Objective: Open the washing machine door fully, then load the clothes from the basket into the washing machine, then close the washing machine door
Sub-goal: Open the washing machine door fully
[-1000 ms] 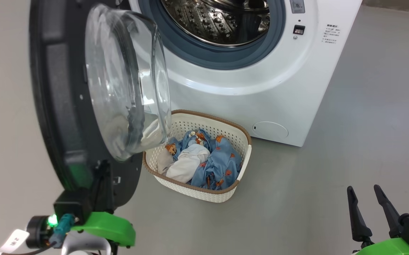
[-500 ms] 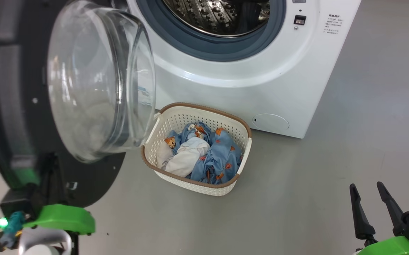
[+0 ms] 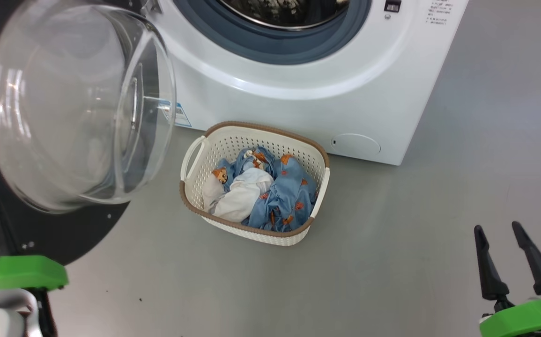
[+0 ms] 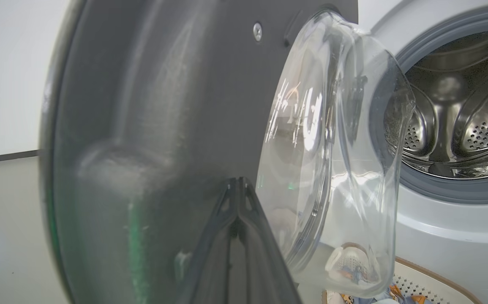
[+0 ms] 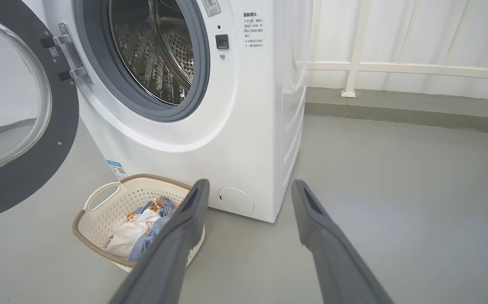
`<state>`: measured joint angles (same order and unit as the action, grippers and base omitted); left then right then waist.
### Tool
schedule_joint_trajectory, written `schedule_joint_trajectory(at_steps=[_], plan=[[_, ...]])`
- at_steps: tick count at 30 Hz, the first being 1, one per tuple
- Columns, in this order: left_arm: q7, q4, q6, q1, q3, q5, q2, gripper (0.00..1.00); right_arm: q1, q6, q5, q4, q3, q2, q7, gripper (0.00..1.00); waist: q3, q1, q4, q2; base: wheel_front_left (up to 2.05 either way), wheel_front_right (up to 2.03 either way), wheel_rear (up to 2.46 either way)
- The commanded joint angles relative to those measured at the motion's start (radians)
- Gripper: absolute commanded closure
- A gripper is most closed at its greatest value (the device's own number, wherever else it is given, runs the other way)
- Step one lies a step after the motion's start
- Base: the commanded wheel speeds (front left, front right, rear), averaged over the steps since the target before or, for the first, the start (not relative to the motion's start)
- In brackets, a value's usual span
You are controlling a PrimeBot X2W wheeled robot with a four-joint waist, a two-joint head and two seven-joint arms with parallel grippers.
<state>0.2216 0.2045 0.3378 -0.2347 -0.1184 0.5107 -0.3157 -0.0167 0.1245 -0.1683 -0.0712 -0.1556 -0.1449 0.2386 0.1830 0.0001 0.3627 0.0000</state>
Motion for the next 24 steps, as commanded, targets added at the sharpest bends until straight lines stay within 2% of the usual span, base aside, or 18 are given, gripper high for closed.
schedule_joint_trajectory(at_steps=[1,14,16,24], plan=[[0.014,0.005,-0.004,-0.054,0.073,0.019,-0.064,1.00,0.027,0.006,0.010,0.035,0.015,-0.020,-0.001,0.00,0.017,-0.0001,-0.002,0.0000,0.00,0.00,0.00],[0.039,0.169,-0.098,-0.161,0.186,0.054,-0.097,1.00,0.042,0.006,0.011,0.080,-0.004,-0.042,-0.022,0.00,0.085,-0.0001,0.007,0.0000,0.00,0.00,0.00],[0.040,0.207,-0.123,-0.193,0.217,0.051,-0.104,1.00,0.045,0.006,0.013,0.087,-0.005,-0.043,-0.026,0.00,0.096,-0.0001,0.012,0.0000,0.00,0.00,0.00],[0.040,0.287,-0.172,-0.244,0.308,0.017,-0.106,1.00,0.058,0.006,0.014,0.087,0.003,-0.044,-0.028,0.00,0.105,-0.0001,0.012,0.0000,0.00,0.00,0.00]])
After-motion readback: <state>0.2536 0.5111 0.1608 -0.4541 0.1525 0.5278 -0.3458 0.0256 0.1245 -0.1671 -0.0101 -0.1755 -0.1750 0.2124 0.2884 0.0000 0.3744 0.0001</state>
